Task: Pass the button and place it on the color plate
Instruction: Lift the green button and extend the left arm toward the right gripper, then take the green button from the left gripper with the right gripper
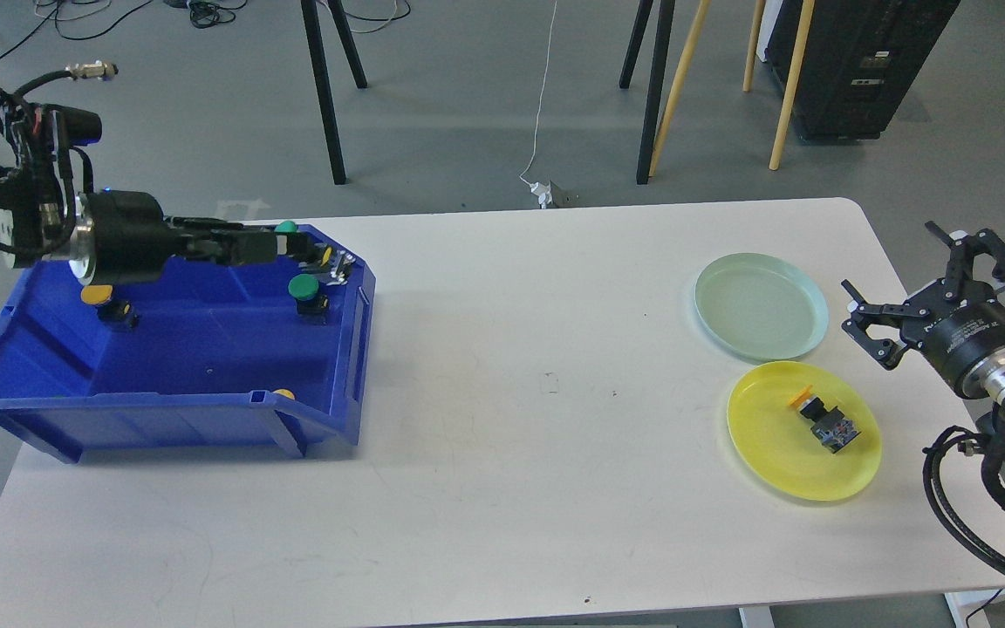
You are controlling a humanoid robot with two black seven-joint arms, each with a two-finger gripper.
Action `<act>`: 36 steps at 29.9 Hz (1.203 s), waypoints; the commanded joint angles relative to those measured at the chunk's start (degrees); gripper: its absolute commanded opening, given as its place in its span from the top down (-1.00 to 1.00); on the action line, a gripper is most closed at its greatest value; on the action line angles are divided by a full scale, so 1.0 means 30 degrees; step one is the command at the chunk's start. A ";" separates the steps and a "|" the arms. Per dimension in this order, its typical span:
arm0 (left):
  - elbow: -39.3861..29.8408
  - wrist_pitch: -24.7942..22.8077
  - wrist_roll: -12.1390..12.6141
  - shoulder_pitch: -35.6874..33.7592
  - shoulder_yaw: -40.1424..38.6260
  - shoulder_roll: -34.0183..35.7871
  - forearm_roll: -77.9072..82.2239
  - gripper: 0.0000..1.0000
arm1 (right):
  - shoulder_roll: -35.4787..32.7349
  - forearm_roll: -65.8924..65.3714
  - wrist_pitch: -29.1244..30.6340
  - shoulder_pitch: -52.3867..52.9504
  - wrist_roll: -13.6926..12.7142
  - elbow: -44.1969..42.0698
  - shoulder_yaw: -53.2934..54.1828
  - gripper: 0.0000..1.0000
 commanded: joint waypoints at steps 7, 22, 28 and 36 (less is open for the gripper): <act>0.4874 -0.0006 -0.0004 0.0283 -0.1137 -0.9309 -0.6487 0.63 | -0.1352 -0.9166 0.0007 0.1375 0.2102 0.2054 -0.1195 -1.00; 0.9454 -0.0006 -0.0004 0.0401 -0.1196 -1.3742 -0.7780 0.61 | 0.0901 -1.0774 -0.0316 0.9025 0.3776 0.0356 -0.9872 -1.00; 0.9455 -0.0006 -0.0004 0.0401 -0.1225 -1.3742 -0.7780 0.61 | 0.1720 -1.1334 -0.0287 0.9405 0.3776 0.0268 -1.0661 -0.99; 0.9484 -0.0006 -0.0004 0.0547 -0.1254 -1.3742 -0.7868 0.60 | 0.3274 -1.1305 -0.0257 0.9904 0.3980 0.0034 -1.1014 -0.89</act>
